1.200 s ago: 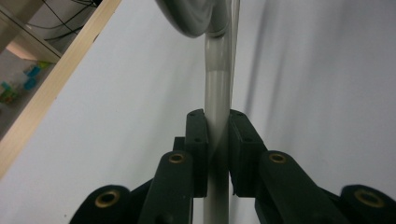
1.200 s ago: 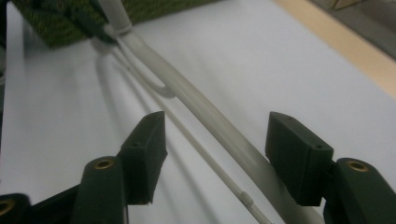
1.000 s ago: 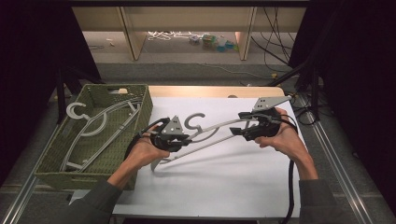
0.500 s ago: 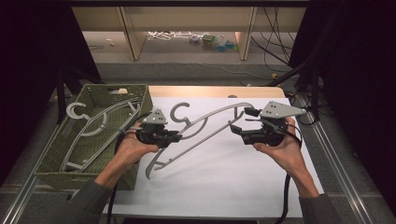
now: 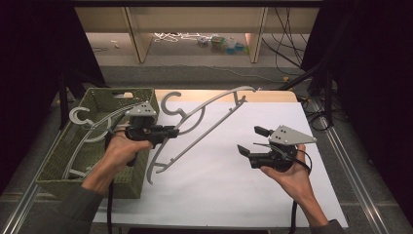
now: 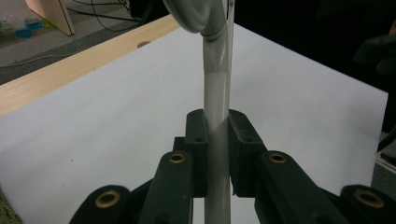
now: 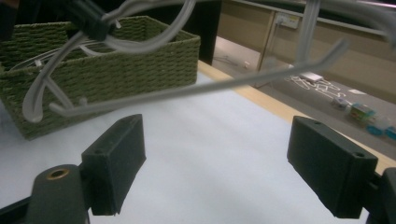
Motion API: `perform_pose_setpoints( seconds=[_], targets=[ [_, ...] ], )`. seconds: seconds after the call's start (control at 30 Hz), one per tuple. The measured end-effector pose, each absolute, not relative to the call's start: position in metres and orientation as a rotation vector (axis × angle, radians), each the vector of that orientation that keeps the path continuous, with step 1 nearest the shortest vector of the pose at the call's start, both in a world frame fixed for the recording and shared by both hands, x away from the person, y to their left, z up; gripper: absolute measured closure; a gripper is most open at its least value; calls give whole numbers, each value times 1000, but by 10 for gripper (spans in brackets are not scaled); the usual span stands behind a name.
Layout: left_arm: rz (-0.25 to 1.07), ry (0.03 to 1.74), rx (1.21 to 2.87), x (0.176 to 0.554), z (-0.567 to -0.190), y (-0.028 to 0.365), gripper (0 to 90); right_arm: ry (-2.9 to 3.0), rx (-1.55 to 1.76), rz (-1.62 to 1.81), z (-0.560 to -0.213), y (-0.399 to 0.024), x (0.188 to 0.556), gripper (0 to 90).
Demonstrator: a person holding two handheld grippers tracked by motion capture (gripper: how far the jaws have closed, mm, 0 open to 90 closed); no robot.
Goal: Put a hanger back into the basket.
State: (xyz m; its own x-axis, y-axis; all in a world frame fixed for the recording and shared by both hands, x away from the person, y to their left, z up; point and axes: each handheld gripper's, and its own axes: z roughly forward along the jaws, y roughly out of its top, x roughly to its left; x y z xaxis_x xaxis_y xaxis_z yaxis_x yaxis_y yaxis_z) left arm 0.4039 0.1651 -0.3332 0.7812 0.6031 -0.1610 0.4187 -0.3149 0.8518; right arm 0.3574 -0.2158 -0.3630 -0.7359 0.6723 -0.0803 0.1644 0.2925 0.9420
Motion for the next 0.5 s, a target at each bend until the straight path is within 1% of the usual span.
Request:
perform_pose_setpoints(
  seconds=[0.3, 0.5],
  targets=[
    [197, 804, 1899, 402, -320, 185, 799, 2066, 744, 1480, -378, -214, 344, 199],
    [174, 834, 1850, 399, -311, 197, 799, 2048, 774, 1494, -387, -220, 334, 201]
  ],
)
